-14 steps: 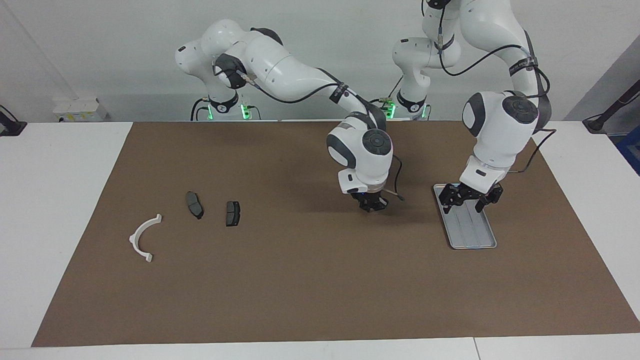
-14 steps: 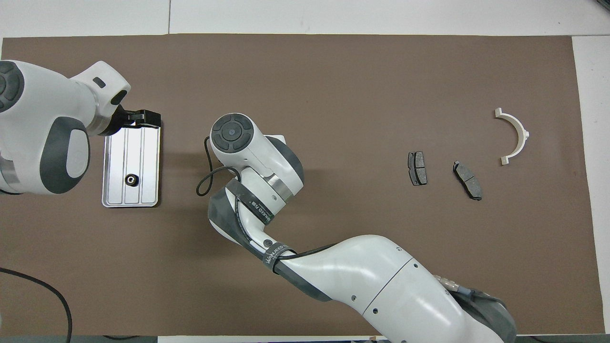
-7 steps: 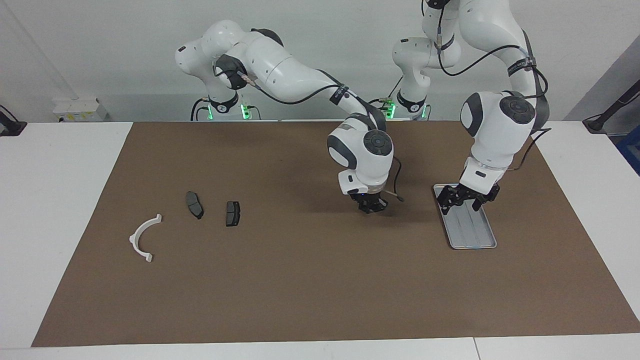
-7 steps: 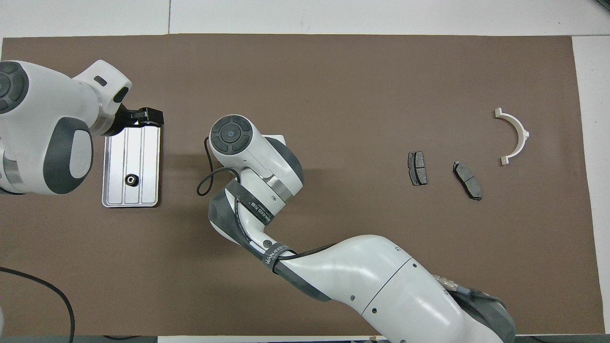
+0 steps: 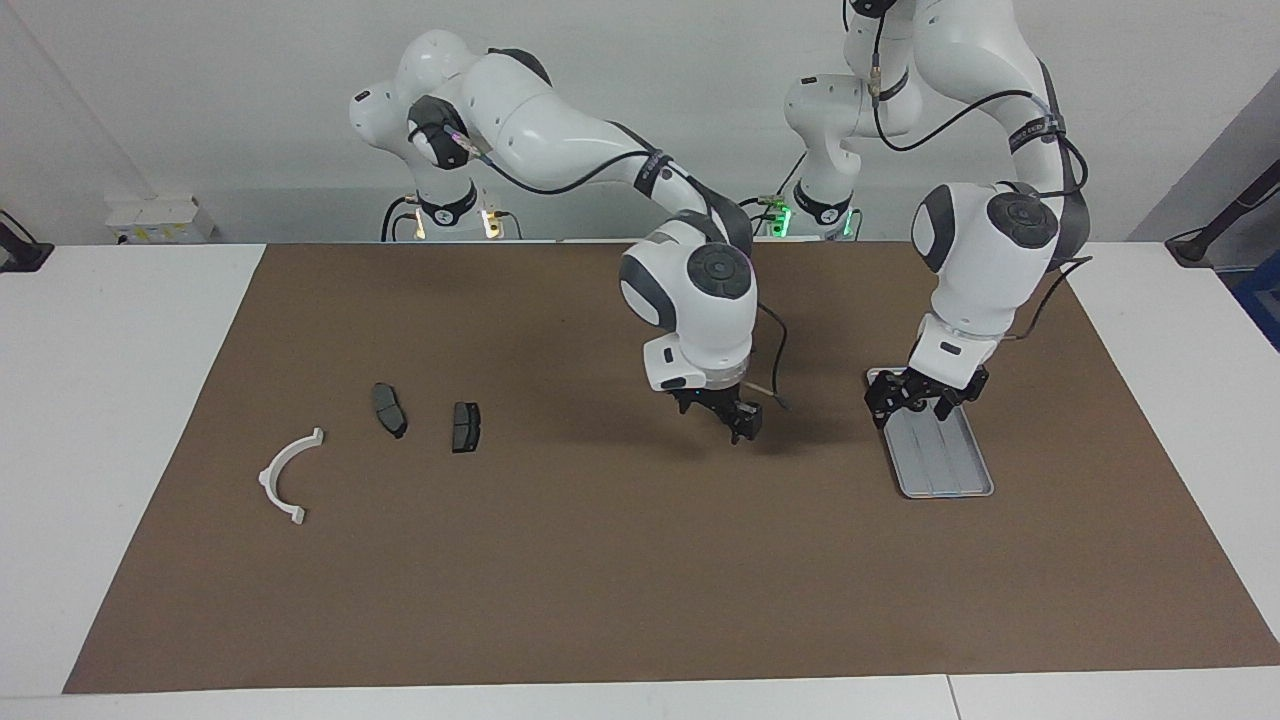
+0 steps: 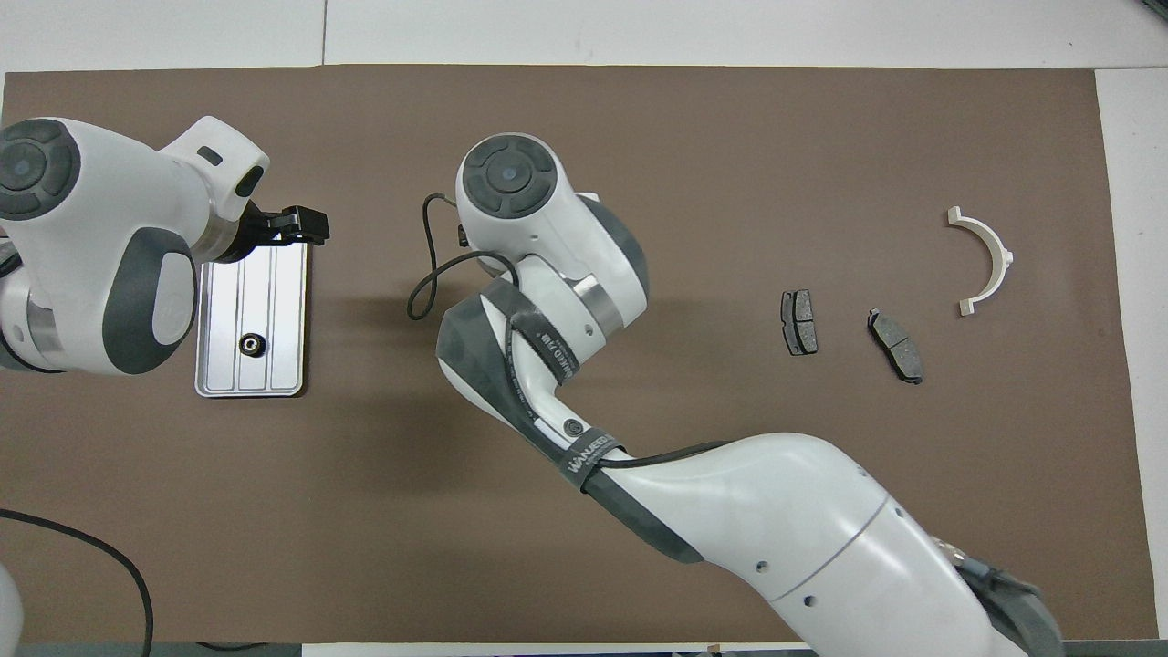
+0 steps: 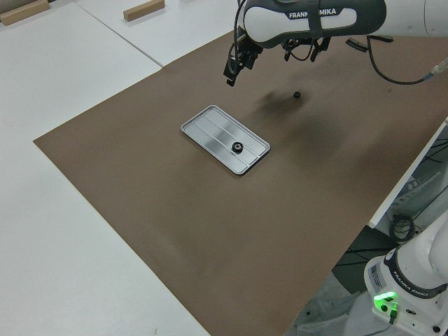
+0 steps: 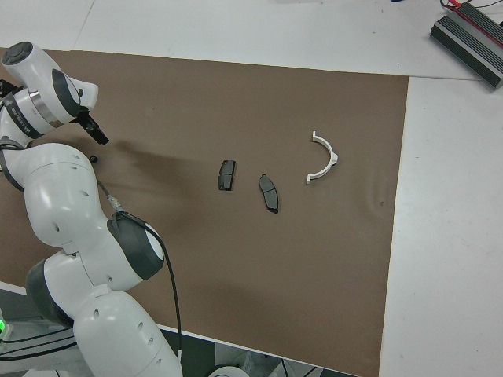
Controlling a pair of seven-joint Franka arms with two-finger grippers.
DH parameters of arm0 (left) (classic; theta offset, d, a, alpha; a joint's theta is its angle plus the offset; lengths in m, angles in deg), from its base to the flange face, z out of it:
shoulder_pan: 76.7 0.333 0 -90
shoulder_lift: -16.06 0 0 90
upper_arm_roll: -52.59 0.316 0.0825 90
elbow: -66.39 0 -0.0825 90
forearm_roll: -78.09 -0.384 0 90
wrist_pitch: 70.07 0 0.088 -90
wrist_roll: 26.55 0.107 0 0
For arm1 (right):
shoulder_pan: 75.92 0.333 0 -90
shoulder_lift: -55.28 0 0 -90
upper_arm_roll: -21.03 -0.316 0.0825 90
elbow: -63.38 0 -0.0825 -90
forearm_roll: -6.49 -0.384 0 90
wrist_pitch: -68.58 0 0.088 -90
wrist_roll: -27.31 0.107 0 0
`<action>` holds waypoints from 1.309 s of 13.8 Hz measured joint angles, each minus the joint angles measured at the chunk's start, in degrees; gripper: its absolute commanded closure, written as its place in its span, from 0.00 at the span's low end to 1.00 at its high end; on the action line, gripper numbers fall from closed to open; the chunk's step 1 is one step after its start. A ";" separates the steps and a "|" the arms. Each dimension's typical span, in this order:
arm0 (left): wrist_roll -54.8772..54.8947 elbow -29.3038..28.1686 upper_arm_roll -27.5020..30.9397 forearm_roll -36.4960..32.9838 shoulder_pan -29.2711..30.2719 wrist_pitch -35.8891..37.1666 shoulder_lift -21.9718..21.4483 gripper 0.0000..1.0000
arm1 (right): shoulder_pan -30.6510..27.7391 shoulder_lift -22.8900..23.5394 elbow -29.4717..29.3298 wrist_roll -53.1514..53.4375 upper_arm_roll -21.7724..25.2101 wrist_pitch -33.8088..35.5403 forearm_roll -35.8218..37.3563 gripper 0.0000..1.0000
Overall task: Pick bearing gear from pile to tray
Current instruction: 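Grasp the second bearing with the left gripper while the right gripper withdraws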
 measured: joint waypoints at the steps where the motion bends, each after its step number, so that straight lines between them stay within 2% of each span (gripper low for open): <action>1: -1.79 -0.01 -0.04 0.00 -1.14 -0.06 0.00 0.00 | -1.81 -2.54 -0.14 -3.20 0.00 2.12 -0.96 0.00; 5: -11.52 -0.18 -0.15 0.00 -7.76 -1.76 1.18 0.00 | -8.50 -12.05 -0.28 -19.91 0.44 10.45 -1.83 0.00; 10: -22.00 -0.53 -0.12 -0.04 -15.67 -7.38 7.77 0.00 | -19.28 -19.60 0.67 -47.30 2.20 17.41 -5.29 0.00; 12: -22.41 -0.63 -0.07 -0.04 -16.25 -8.38 9.56 0.00 | -24.31 -22.56 3.19 -59.46 2.51 17.95 -5.73 0.00; 14: -22.41 -1.45 -0.02 -0.04 -16.55 -8.65 10.22 0.00 | -26.59 -26.08 6.82 -68.08 4.39 17.99 -5.78 0.00; 16: -22.42 -2.83 -0.03 -0.04 -16.84 -8.79 10.21 0.00 | -27.27 -30.39 10.71 -72.47 6.31 18.00 -5.75 0.00; 18: -23.67 -3.53 -0.07 -0.04 -17.52 -8.85 10.18 0.06 | -28.84 -34.64 14.82 -74.84 6.69 18.00 -5.73 0.00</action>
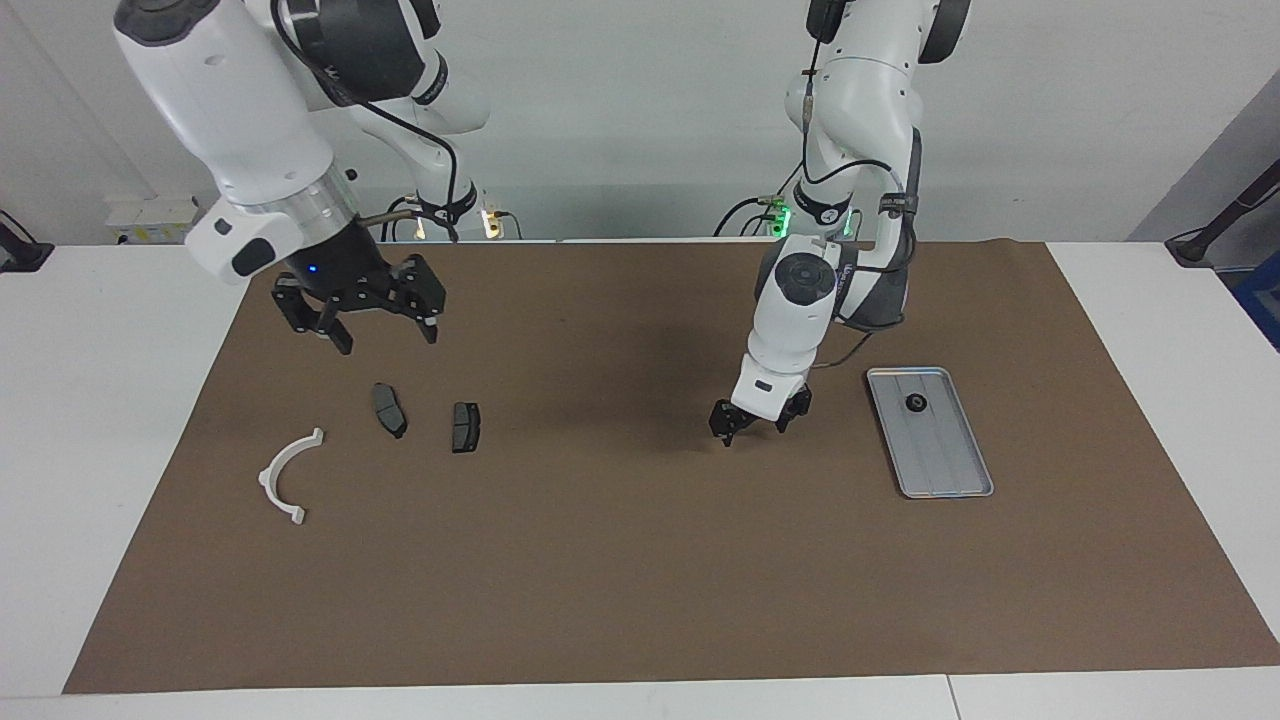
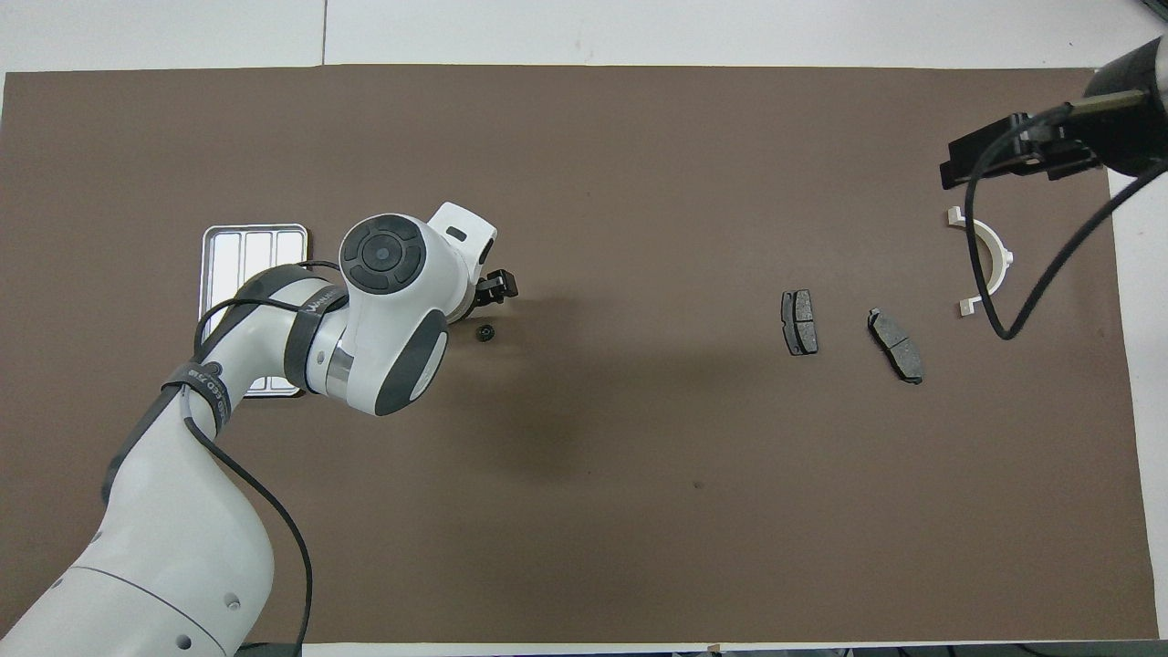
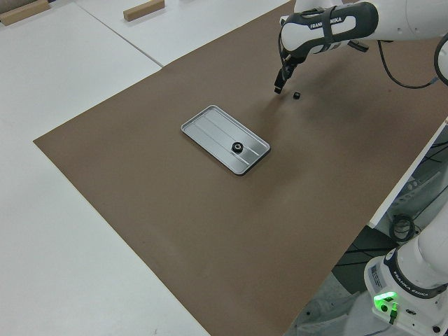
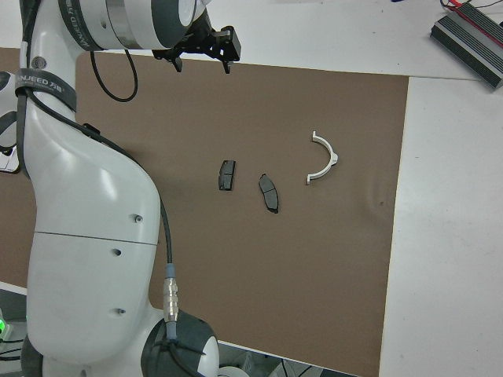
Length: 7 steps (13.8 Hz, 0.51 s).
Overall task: Pick bearing gear from pile to tray
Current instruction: 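Grasp the second bearing with the left gripper while the right gripper withdraws, then carry the second bearing with the left gripper and lower it into the tray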
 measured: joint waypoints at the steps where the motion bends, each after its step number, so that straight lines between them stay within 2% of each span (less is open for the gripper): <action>1: -1.04 -0.19 -0.02 0.00 -0.40 -0.01 -0.01 0.08 | -1.16 -2.16 2.43 -1.34 0.02 0.00 0.00 0.00; 2: -1.90 -0.41 -0.03 0.00 -0.92 -0.01 -0.04 0.12 | -2.34 -4.30 4.98 -2.46 0.04 0.00 0.00 0.00; 3: -2.78 -0.69 -0.04 0.00 -1.55 -0.01 -0.10 0.25 | -3.34 -6.25 7.40 -3.10 0.07 0.00 0.01 0.00; 7: -4.15 -1.43 0.01 0.00 -2.83 -0.06 -0.44 0.27 | -4.88 -10.97 13.21 -3.37 0.11 0.00 0.81 0.00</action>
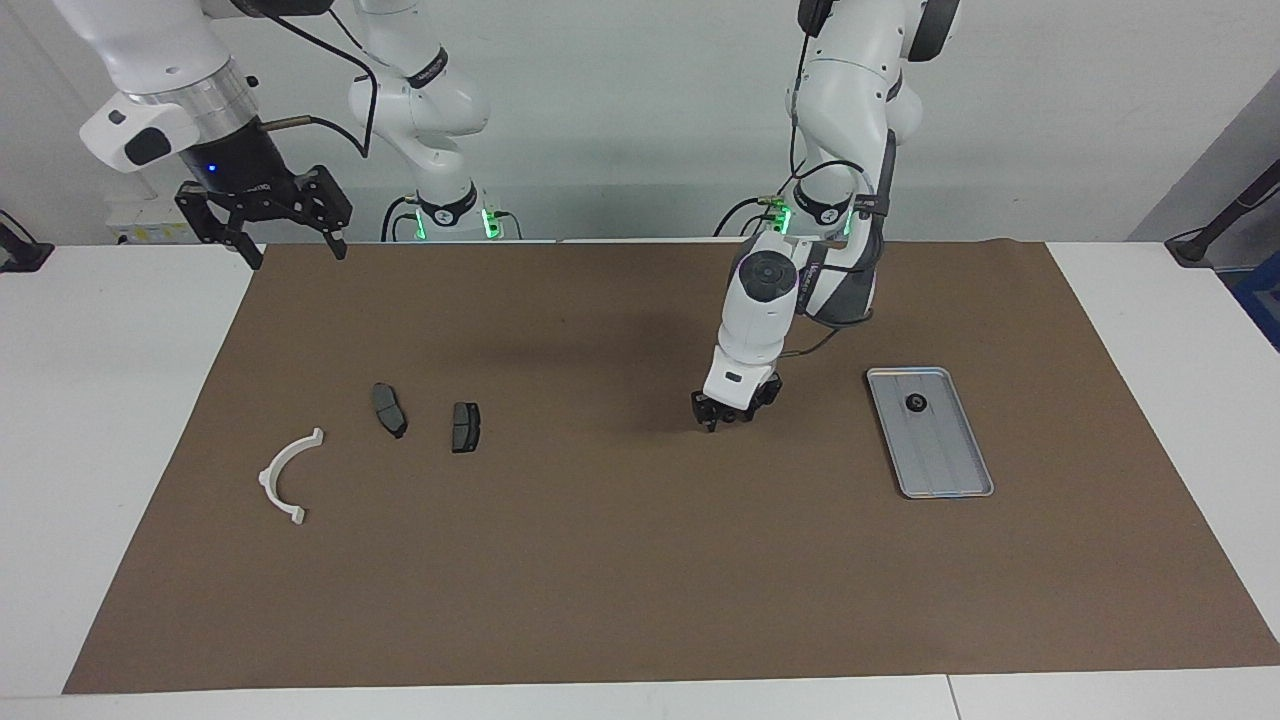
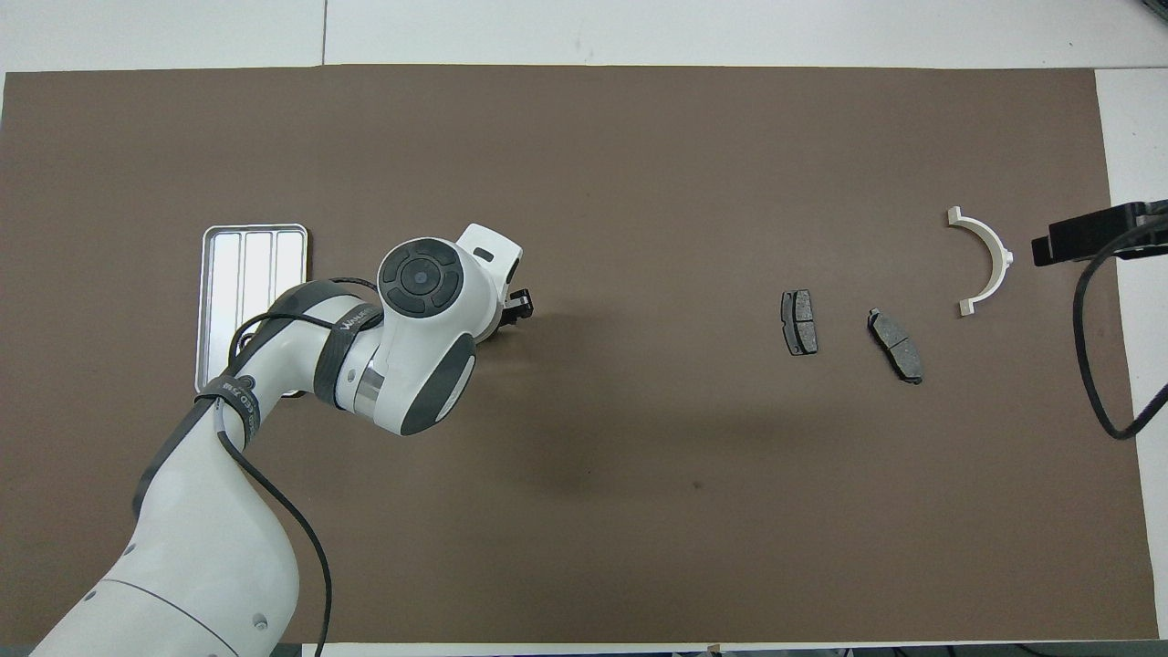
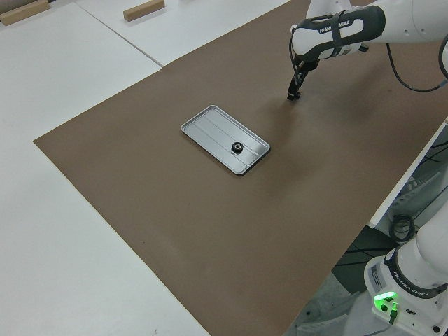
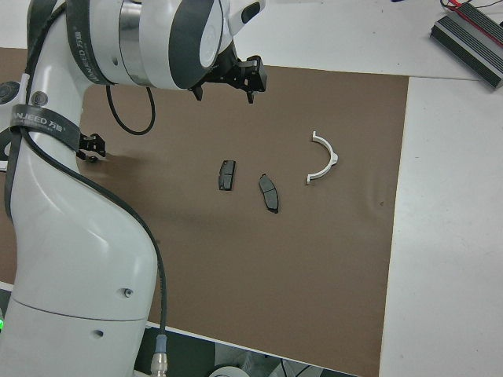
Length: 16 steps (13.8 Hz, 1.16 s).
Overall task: Pick bearing gear from pile to tray
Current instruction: 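Carry the second bearing with the left gripper and lower it into the tray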
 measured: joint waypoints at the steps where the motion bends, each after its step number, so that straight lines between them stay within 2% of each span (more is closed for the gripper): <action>1: 0.00 -0.07 0.09 0.00 0.00 0.00 -0.02 0.27 | -0.09 -0.42 0.65 0.00 0.01 0.00 0.89 0.00; 3: -0.01 -0.14 0.21 0.00 0.00 0.00 -0.02 0.27 | -0.16 -0.60 1.15 0.00 0.00 0.00 2.36 0.00; 5: -0.03 -0.16 0.24 0.00 0.00 0.00 -0.04 0.36 | -0.44 -0.60 1.63 0.00 0.00 0.00 2.90 0.00; 8: -0.49 -0.19 0.24 0.00 0.00 0.00 -0.07 0.58 | -0.70 -0.59 3.00 0.00 -0.01 -0.02 2.95 0.00; 11: -1.21 -0.49 0.26 -0.01 0.01 -0.03 -0.20 0.92 | -0.70 -0.60 3.20 0.00 -0.13 -0.03 2.96 0.00; 12: -1.68 -0.57 0.32 -0.01 0.01 -0.03 -0.35 1.00 | -0.70 -0.61 3.20 0.00 -0.14 -0.03 2.96 0.00; 16: -2.64 -0.56 1.27 -0.02 0.33 0.04 -1.35 1.00 | -0.70 -0.61 3.21 0.00 -0.16 -0.03 2.96 0.00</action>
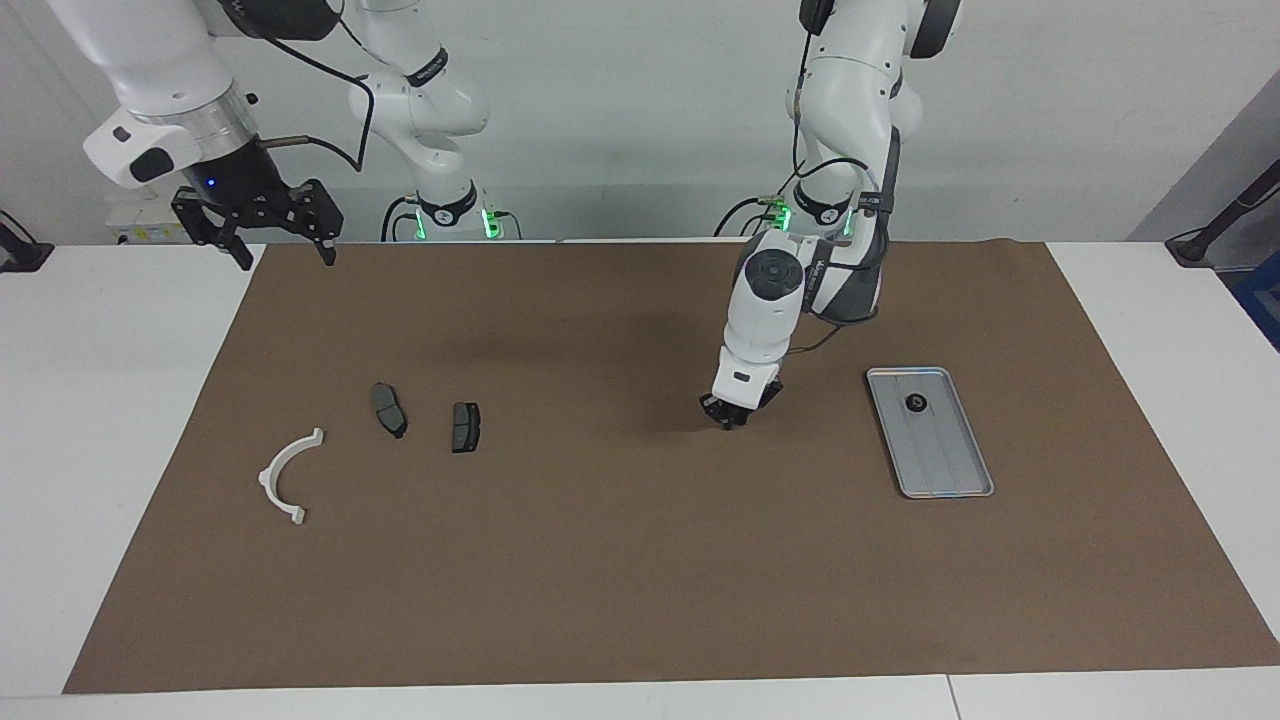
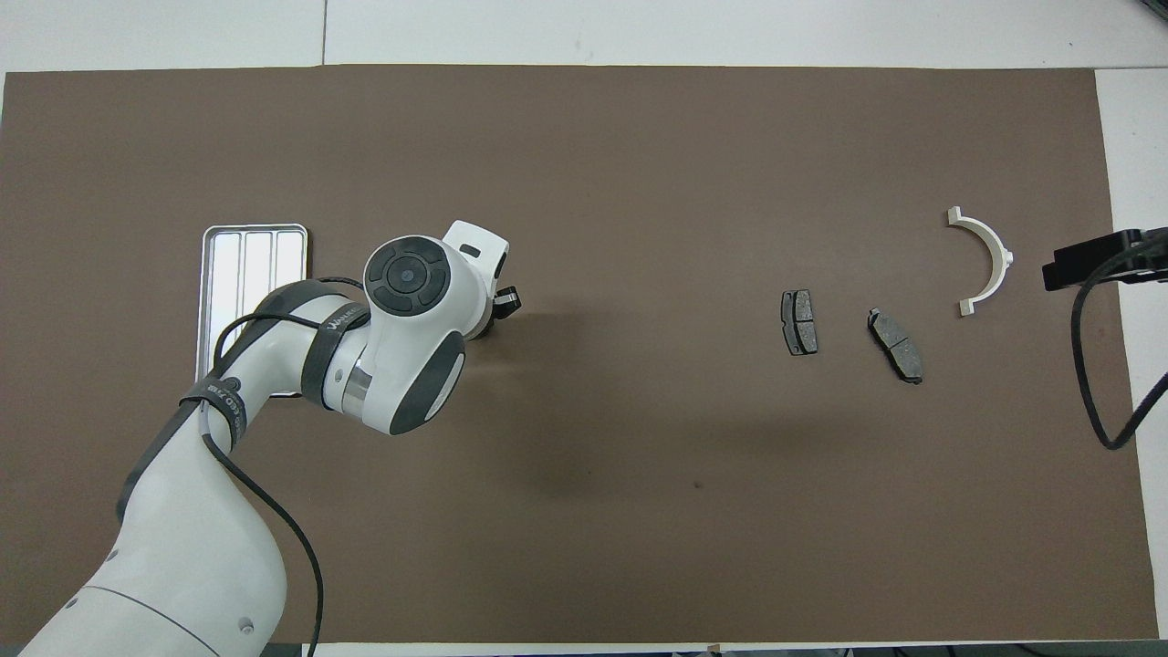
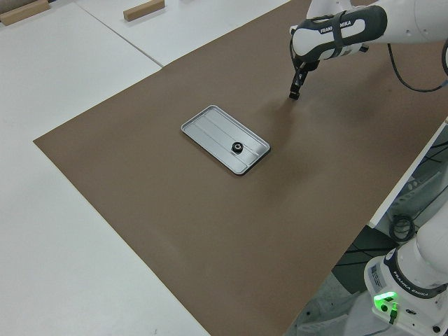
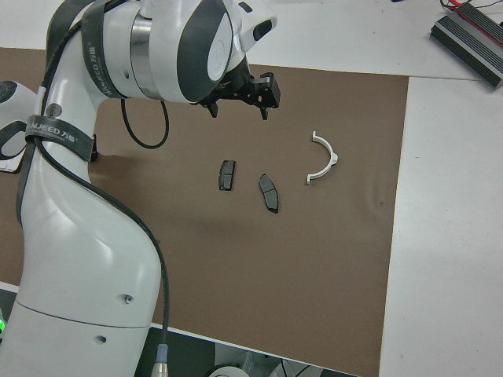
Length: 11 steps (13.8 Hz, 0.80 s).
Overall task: Pick bearing gear from pile to tray
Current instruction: 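Carry the second bearing with the left gripper and lower it into the tray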
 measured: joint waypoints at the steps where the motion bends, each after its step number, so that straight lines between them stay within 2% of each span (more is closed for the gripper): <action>1: 0.60 0.01 0.50 -0.05 0.91 0.12 -0.99 1.00 | 0.00 0.00 0.01 0.00 -0.02 0.00 0.00 0.00; 3: 7.57 -0.03 1.03 -0.22 5.97 2.08 -3.79 1.00 | 0.00 0.00 0.01 0.00 -0.06 0.00 0.00 0.00; 5: 19.41 -0.24 1.25 -0.26 13.16 4.38 -5.92 1.00 | 0.00 -0.01 0.01 0.00 -0.07 0.00 0.00 0.00; 8: 36.47 -1.02 1.25 -0.26 22.02 4.74 -6.56 1.00 | 0.00 -0.01 0.01 0.00 -0.07 0.00 0.00 0.00; 11: 47.38 -1.79 1.17 -0.25 27.01 4.48 -6.51 1.00 | 0.00 -0.01 0.01 0.00 -0.07 0.00 0.00 0.00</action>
